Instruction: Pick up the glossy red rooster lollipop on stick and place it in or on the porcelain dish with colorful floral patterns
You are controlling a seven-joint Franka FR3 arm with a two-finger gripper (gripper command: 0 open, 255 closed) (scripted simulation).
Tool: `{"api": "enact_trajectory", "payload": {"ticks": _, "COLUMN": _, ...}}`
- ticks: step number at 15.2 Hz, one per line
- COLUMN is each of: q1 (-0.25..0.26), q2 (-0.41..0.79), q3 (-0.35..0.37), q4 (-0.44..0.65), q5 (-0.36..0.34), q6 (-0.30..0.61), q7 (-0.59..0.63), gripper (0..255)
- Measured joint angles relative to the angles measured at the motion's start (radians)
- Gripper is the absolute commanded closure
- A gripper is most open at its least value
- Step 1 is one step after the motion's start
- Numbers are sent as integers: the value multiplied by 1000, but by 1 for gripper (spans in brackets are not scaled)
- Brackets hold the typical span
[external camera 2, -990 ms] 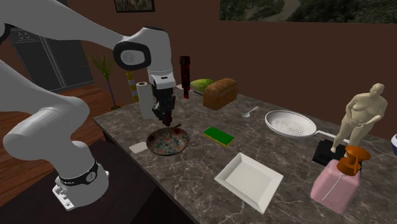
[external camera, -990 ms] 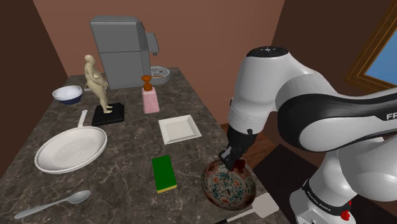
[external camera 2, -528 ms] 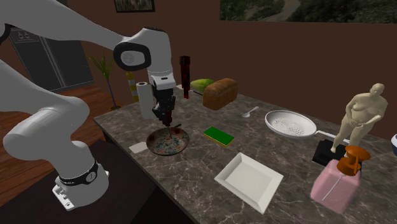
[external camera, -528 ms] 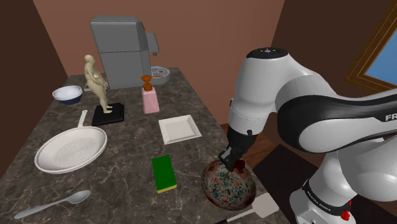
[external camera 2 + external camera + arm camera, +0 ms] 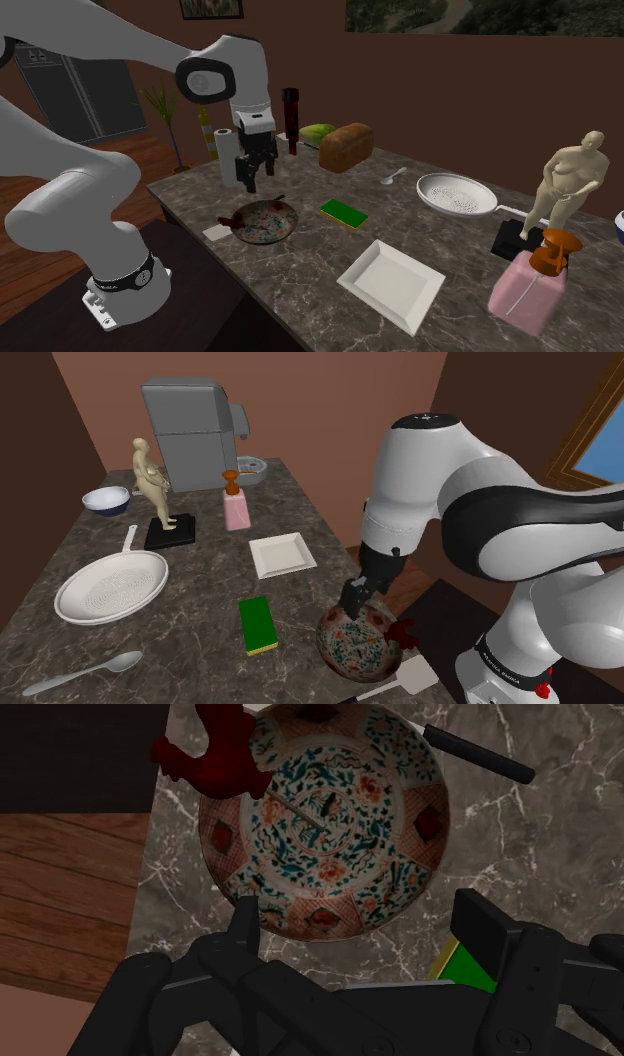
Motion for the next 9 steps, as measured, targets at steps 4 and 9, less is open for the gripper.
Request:
{"api": "enact_trajectory", "payload": {"ticks": 4, "q1": -3, "q2": -25, "q3": -18, "q4": 63, "q5": -13, "q6": -88, "q7": 3, "gripper": 0}}
{"api": "enact_trajectory", "payload": {"ticks": 9, "q1": -4, "q2": -25, "q3": -20, "q4": 71, "q5": -15, "q6": -97, "q7": 3, "gripper": 0}}
